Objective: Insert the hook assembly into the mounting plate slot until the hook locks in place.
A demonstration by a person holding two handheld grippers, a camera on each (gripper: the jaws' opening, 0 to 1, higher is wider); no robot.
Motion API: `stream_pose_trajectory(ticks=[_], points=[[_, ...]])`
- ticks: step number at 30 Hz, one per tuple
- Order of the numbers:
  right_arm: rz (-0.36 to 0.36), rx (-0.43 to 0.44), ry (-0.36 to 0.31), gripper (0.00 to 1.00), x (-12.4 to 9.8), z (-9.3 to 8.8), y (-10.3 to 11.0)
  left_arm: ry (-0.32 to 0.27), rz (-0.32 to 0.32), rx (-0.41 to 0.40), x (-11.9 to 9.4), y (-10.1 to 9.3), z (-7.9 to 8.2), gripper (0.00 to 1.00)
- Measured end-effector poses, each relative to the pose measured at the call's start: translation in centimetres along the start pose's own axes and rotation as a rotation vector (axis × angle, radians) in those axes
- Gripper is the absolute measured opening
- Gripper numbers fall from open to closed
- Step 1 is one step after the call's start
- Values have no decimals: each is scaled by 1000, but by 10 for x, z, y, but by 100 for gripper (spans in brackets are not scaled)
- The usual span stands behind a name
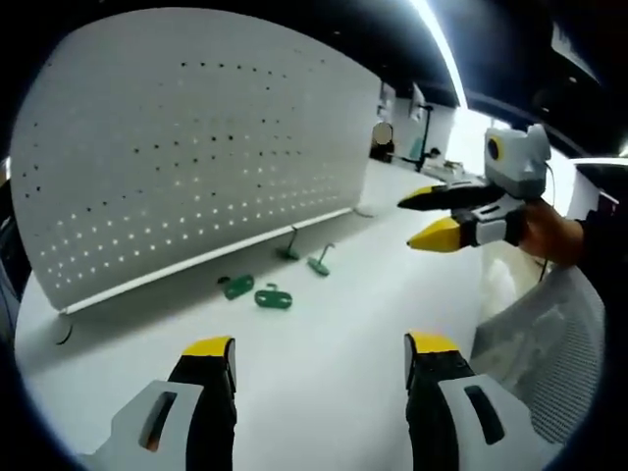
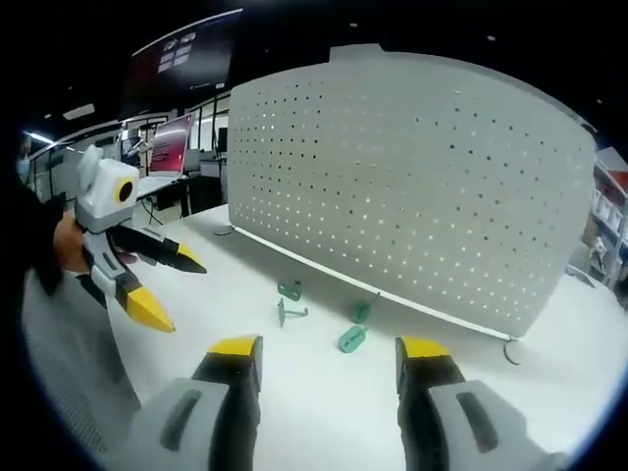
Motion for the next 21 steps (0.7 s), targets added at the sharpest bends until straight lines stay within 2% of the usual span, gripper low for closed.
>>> stream_pose_trajectory(ticks=[13,21], points=[[24,-5,4,52,2,0,5,-11,21,4,5,5,9,71],[22,4,0,52,1,-1,3,-16,28,27,17,7,19,70]])
Point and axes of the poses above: the point that each gripper's makers call its tool centre point, and the gripper's own axes: x roughly forward along the fingers, y roughly to its left, z roughly out of its top, the point moved 6 cm from there along -x, roughly backward along the fingers, and after that the axes turned 2 degrees about y, right-handed, at the moved point
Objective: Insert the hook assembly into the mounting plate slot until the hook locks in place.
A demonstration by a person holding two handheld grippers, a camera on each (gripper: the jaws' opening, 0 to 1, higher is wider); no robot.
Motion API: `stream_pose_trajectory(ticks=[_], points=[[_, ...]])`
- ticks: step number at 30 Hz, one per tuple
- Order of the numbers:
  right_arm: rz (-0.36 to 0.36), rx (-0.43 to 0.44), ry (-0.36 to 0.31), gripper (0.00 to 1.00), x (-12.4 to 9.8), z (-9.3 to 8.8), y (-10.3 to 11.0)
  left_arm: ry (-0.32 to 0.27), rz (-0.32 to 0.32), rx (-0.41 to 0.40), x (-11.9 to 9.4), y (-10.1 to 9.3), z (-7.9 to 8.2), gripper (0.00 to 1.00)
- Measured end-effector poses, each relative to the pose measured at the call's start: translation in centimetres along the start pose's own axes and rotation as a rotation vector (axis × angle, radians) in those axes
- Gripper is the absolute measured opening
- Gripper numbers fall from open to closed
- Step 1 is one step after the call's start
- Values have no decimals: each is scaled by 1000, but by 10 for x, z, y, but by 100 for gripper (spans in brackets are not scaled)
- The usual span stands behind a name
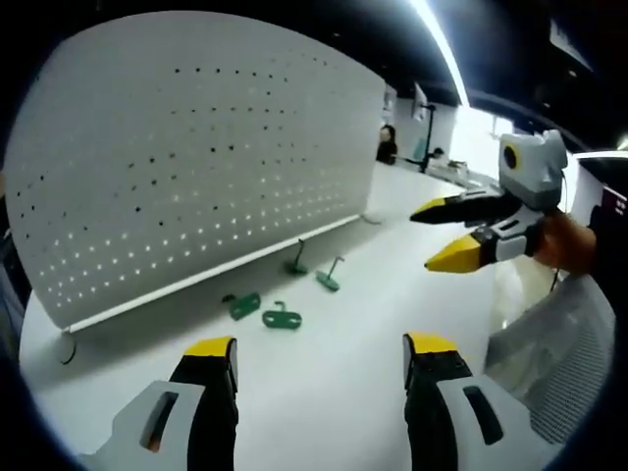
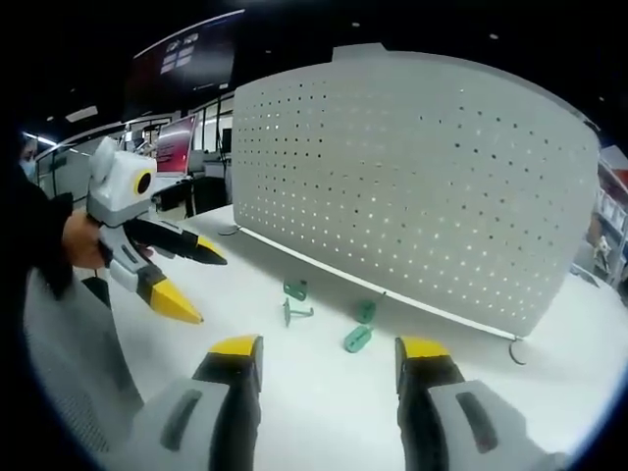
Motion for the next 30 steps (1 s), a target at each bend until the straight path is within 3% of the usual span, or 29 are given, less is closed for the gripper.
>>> stream_pose_trajectory(ticks=[30], points=[[-21,-23,78,51,4,-13,-1,2,-23,-12,4,3,-12,67]])
Point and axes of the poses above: the point that each gripper's makers call its tool centre point, and the gripper's own axes: x roughly forward along the fingers, y roughly to its left, z roughly out of its top, the point moved 6 cm from there along -x, roughly backward along the fingers, and after that the axes turned 2 degrees about y, right-handed, at the moved point
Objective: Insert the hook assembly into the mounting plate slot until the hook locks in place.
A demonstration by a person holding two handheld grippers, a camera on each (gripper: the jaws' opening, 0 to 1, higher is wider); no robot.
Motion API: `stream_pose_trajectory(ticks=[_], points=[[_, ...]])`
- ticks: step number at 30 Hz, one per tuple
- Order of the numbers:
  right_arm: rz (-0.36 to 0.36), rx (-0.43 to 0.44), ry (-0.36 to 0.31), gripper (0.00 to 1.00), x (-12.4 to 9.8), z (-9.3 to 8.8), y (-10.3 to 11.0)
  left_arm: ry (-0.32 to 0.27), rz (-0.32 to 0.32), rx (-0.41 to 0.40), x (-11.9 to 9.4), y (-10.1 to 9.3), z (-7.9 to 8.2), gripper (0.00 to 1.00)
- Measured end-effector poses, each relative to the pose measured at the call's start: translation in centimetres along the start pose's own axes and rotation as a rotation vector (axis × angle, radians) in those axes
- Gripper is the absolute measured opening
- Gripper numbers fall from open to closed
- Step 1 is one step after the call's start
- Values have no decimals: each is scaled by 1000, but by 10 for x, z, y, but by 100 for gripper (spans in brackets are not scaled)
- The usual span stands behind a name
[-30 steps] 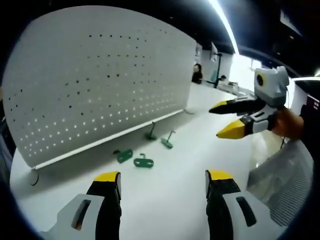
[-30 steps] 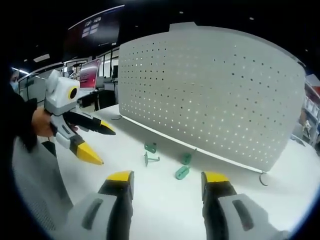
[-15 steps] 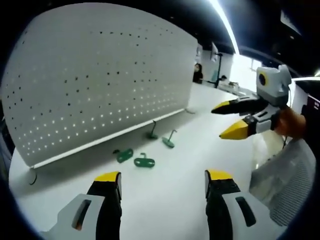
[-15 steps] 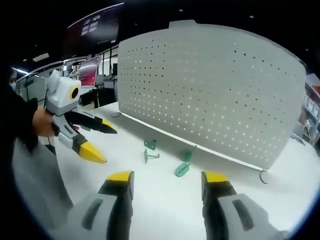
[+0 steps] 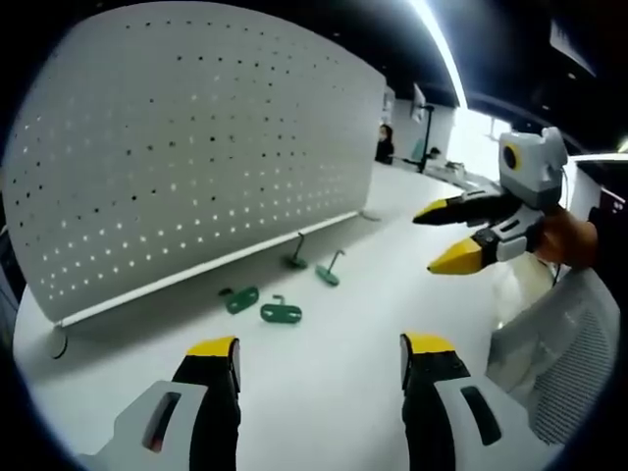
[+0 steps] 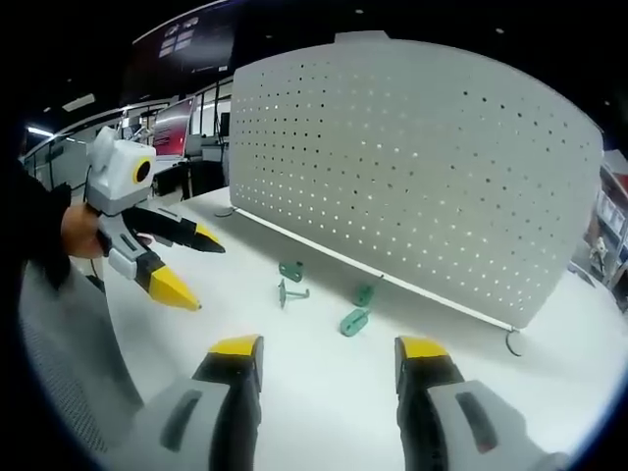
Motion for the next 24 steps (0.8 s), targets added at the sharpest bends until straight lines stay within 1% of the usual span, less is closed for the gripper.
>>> stream_pose_trajectory(ticks=[2,13,24], points=[[-3,1,1,51,0,0,-1,8,-7,4,2,-1,-2,67],[-22,-18,12,51,-1,-1,-1,10,-37,10,5,-5,-2,67],[-37,-11,-2,51,-4,2,-4,30,-48,10,7,-8,-9,67]])
Point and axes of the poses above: the point that each gripper's makers call its tool centre point, and the gripper's own axes: x roughly forward along the fingers, y roughly to its left, z roughly out of its top, the point moved 6 cm from there along -x, roughly backward along the fingers, and after that the axes turned 2 degrees about y, right-handed, at the moved point
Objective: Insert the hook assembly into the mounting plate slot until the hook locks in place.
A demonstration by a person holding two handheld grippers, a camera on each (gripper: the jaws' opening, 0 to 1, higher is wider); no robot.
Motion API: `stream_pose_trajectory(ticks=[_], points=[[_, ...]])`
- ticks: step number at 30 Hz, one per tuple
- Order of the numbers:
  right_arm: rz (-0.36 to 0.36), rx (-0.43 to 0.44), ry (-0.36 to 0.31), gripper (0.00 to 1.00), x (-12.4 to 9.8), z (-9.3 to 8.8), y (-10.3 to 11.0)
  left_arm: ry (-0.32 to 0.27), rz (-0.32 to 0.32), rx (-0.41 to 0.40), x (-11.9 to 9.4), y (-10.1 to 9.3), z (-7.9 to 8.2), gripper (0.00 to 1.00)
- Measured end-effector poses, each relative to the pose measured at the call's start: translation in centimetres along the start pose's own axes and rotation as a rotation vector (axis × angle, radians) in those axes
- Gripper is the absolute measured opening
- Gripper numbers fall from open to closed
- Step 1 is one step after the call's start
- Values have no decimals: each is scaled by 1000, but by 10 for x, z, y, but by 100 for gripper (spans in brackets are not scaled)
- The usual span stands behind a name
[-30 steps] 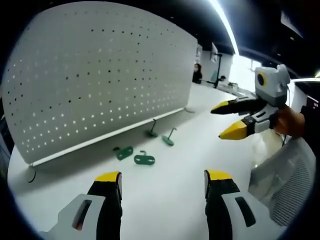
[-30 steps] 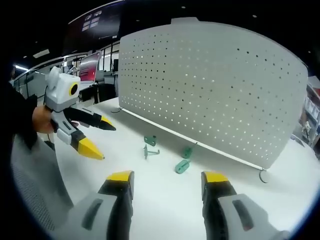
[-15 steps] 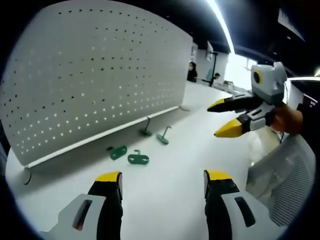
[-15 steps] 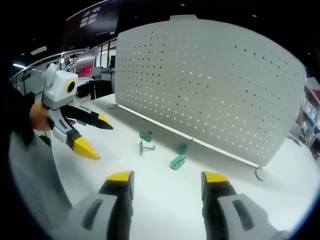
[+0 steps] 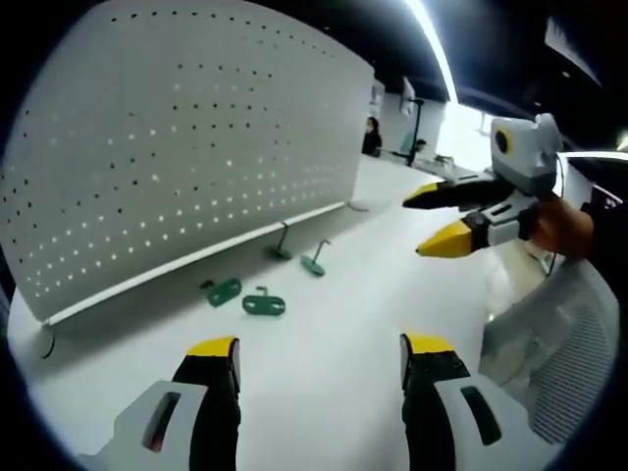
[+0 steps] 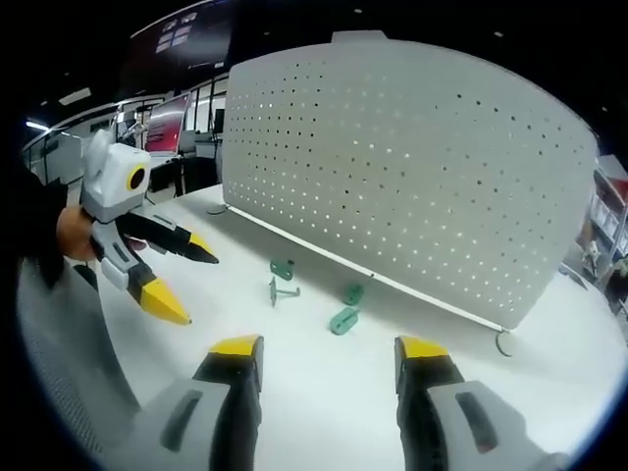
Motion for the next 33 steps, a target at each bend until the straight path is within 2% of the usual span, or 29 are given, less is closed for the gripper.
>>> stream_pose_trajectory(ticks=[15,33], points=[[2,27,-21,51,-1,2,-3,31,-2,-38,5,-1,-9,68],[40,82,-41,51,1,2,-4,48,33,-30,23,12,3,67]])
Point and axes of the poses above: the point that each gripper's makers call its tool centre point, and the gripper's own axes: x roughly forward along the fingers, y roughly to its left, z roughly out of its top, the point moved 6 cm from there along -x, roughly backward along the fingers, and after that the axes turned 2 degrees about y, right-handed, at the moved point
